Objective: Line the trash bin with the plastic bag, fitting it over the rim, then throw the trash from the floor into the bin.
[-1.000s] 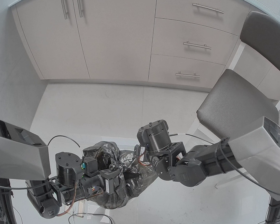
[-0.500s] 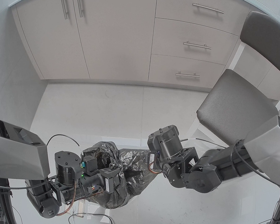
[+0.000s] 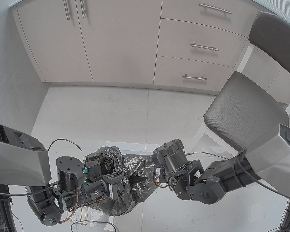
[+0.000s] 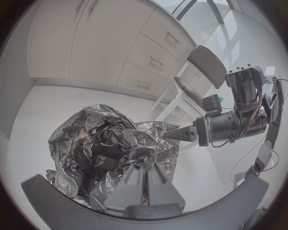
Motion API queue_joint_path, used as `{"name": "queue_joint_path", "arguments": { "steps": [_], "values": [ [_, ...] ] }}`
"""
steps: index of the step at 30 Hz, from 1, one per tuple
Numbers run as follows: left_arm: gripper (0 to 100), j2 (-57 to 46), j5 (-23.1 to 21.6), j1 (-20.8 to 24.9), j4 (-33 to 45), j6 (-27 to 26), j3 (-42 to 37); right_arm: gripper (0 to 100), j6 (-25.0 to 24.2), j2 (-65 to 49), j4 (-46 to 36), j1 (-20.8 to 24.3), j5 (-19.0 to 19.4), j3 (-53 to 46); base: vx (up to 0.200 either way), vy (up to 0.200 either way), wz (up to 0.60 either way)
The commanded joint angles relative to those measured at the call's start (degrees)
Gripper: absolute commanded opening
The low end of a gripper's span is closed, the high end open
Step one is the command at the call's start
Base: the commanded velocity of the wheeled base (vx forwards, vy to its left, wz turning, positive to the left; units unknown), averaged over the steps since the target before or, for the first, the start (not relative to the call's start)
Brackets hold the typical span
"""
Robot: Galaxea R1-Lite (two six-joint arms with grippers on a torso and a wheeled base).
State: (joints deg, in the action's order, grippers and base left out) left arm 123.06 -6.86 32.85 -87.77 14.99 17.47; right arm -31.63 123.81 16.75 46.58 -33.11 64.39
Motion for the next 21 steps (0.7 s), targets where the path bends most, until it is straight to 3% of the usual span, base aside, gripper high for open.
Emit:
{"name": "queue_joint_path", "arguments": {
  "steps": [1,9,19,20,21],
  "values": [
    [0,-0.1,0.0,0.1,0.0,0.0,0.0,100,-1.4,1.9,-0.1,0.0,1.3,1.3,0.000,0.000,0.00],
    [0,-0.1,0.1,0.0,0.0,0.0,0.2,100,-6.0,3.5,1.2,-0.1,8.6,2.8,0.000,0.000,0.00],
    [0,0.0,0.1,0.0,0.0,0.0,0.1,100,-6.2,4.9,5.0,-0.2,8.6,3.4,0.000,0.000,0.00],
    [0,0.1,0.1,0.0,0.0,0.0,0.1,0,-6.2,5.0,5.9,-0.2,8.6,3.3,0.000,0.000,0.00],
    [0,0.1,0.1,0.0,0.0,0.0,0.1,0,-6.2,5.0,5.9,-0.2,8.6,3.3,0.000,0.000,0.00]
  ]
}}
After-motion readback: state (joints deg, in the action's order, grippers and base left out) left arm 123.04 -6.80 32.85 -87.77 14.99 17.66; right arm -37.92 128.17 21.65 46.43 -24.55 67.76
